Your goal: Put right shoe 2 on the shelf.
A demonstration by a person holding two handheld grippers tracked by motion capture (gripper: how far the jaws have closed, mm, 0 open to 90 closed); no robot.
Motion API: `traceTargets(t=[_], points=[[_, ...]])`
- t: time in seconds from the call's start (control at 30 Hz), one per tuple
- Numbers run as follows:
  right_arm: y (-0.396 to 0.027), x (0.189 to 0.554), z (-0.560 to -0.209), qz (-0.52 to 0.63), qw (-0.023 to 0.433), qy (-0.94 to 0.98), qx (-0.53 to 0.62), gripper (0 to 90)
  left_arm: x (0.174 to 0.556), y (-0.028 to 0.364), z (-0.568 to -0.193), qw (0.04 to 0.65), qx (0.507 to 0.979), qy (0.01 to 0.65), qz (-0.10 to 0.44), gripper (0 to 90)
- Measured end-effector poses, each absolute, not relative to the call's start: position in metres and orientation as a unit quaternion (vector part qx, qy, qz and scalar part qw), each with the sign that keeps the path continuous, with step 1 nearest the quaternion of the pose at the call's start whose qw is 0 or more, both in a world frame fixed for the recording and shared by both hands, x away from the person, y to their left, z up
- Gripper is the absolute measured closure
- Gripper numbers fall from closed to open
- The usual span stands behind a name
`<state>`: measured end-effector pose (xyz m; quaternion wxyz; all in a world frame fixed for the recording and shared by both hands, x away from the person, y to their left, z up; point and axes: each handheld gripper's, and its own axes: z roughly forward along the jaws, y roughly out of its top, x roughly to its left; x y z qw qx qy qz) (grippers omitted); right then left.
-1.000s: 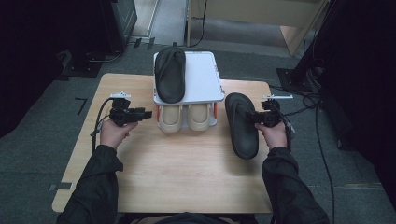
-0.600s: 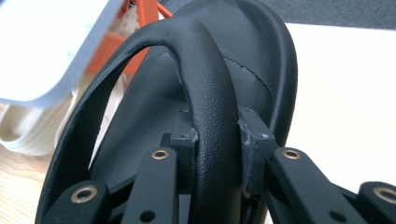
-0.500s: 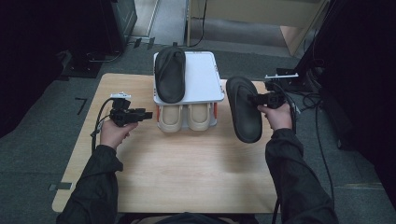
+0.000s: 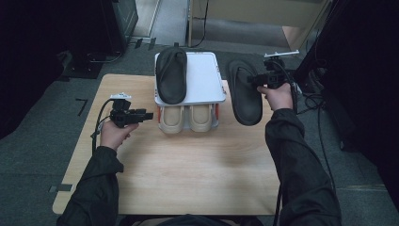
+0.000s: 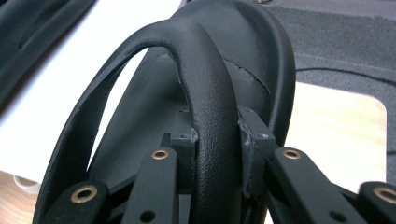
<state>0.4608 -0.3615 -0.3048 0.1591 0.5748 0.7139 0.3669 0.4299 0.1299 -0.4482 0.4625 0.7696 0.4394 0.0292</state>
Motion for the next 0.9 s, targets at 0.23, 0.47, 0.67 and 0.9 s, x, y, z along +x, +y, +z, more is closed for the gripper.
traceTargets(t=[0.23,0.47,0.67,0.9], points=[[-0.335,0.482,-0.3,0.363,0.152,0.725,0.565,71.4,0.43,0.128,-0.449,0.453,0.779,0.433,0.035,48.4],[-0.305,0.502,-0.303,0.365,0.138,0.733,0.557,71.2,0.43,0.125,-0.45,0.452,0.784,0.423,0.036,48.4],[-0.283,0.52,-0.311,0.364,0.127,0.736,0.557,71.2,0.43,0.122,-0.449,0.454,0.786,0.417,0.038,48.4],[-0.264,0.538,-0.316,0.365,0.121,0.731,0.564,71.2,0.43,0.121,-0.449,0.46,0.786,0.413,0.033,48.5]])
